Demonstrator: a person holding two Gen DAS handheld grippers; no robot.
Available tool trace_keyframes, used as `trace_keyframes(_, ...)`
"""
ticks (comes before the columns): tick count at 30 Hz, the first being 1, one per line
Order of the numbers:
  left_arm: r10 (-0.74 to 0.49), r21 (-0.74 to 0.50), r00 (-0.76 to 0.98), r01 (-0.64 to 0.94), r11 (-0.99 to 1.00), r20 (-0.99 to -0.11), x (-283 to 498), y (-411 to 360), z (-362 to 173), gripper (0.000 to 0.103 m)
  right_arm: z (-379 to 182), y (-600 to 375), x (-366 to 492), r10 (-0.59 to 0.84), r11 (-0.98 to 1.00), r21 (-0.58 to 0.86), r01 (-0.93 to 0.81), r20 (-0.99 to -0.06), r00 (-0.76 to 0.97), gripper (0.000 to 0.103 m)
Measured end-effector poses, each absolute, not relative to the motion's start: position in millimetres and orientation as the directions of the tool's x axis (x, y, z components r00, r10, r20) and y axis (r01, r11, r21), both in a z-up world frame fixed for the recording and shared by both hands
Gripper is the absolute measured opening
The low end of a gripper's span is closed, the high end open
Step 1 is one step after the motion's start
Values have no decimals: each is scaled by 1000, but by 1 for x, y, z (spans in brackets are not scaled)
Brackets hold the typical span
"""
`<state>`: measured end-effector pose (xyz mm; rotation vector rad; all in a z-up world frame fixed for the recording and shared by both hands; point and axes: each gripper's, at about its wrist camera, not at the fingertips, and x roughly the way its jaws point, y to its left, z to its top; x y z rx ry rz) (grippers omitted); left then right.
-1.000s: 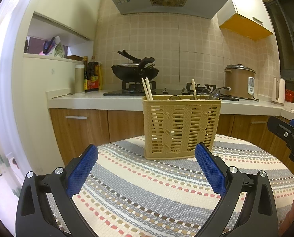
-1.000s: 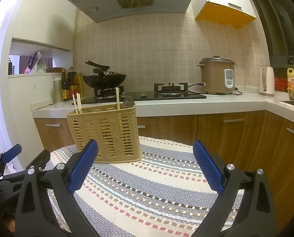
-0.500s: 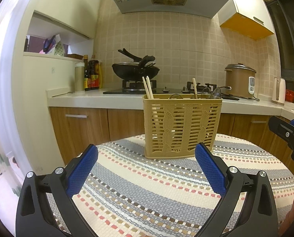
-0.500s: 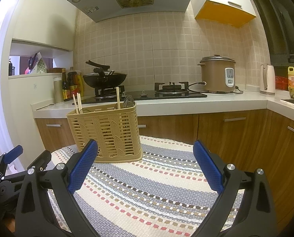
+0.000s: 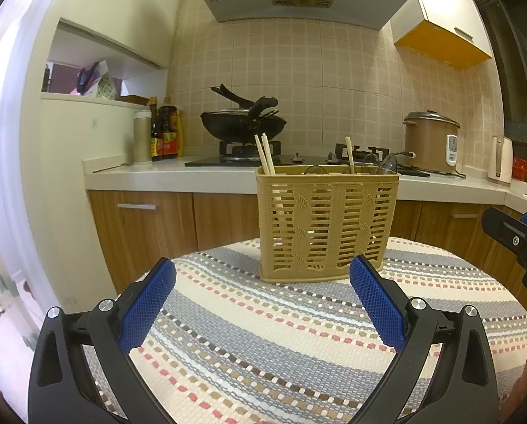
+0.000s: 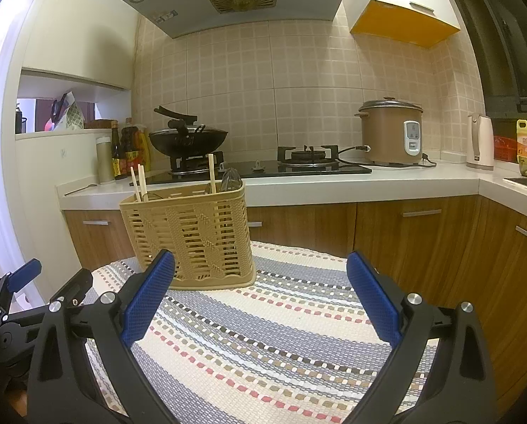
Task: Organize utensils
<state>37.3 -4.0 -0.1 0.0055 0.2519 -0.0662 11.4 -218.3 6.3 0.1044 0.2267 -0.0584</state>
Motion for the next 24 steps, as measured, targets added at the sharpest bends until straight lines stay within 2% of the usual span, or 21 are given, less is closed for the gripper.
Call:
trace_keyframes(11, -80, 6, 970, 83, 997, -231, 34, -8, 2, 95, 5, -217, 12, -47, 993, 94, 70, -228, 973, 93)
trace_keyframes(15, -76, 22, 978, 82, 996, -192, 27, -10, 4, 96, 4, -219, 12, -48, 993, 92, 70, -228, 972, 93)
trace_keyframes(24, -116, -50, 969, 107, 993, -218, 31, 3, 6, 96, 3, -219, 13, -52, 993, 89, 74, -231, 972, 93)
